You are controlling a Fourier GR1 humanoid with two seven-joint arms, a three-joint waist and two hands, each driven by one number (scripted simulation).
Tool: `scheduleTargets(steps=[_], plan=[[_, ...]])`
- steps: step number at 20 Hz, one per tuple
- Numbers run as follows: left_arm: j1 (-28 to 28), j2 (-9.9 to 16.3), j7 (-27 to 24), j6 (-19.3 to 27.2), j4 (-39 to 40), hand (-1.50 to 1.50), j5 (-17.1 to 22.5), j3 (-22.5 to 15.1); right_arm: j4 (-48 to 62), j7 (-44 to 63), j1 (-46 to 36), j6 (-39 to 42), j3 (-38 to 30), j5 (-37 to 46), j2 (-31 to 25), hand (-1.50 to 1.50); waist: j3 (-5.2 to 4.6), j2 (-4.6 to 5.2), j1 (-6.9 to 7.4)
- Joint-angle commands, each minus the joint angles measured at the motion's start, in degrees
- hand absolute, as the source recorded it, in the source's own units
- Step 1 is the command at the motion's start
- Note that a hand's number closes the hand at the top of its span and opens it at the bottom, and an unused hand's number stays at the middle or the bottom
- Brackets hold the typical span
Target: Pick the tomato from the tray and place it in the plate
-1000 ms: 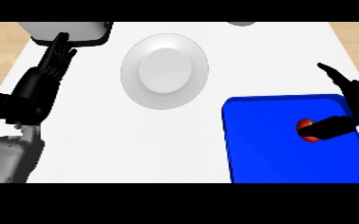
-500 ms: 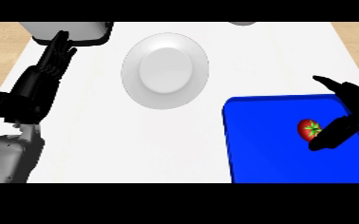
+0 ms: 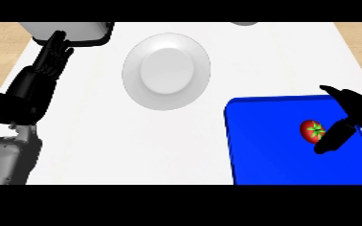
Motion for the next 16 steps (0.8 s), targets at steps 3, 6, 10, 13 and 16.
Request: scheduleTargets(steps=[3, 6, 10, 13, 16], plan=[[-1.4, -1.4, 1.4, -1.2, 0.7, 0.0, -1.7, 2.0, 0.1, 2.2, 2.0, 1.8, -1.8, 4.7, 5.0, -1.5, 0.0, -0.03, -0.18], [-2.2, -2.5, 1.6, -1.3, 0.9, 0.0, -2.3, 1.9, 10.1, -5.0, -0.6, 1.9, -2.8, 7.7, 6.2, -1.5, 0.02, 0.08, 0.1], [-0.1, -1.5, 2.6, -3.8, -1.9, 0.0, -0.9, 4.1, 12.4, -10.8, 2.8, 1.3, -3.3, 10.2, 7.7, -1.5, 0.02, 0.04, 0.11], [-0.7, -2.6, -0.5, -4.5, 0.9, 0.0, -2.4, 4.6, 14.1, -11.5, 3.1, 2.4, -4.3, 11.6, 9.0, -1.5, 0.01, 0.02, -0.06], [1.5, -4.7, 0.0, -3.9, -1.0, 0.0, -4.5, 3.1, 14.6, -9.7, 2.5, 0.7, -3.4, 15.5, 12.9, -1.5, 0.0, 0.0, 0.02]])
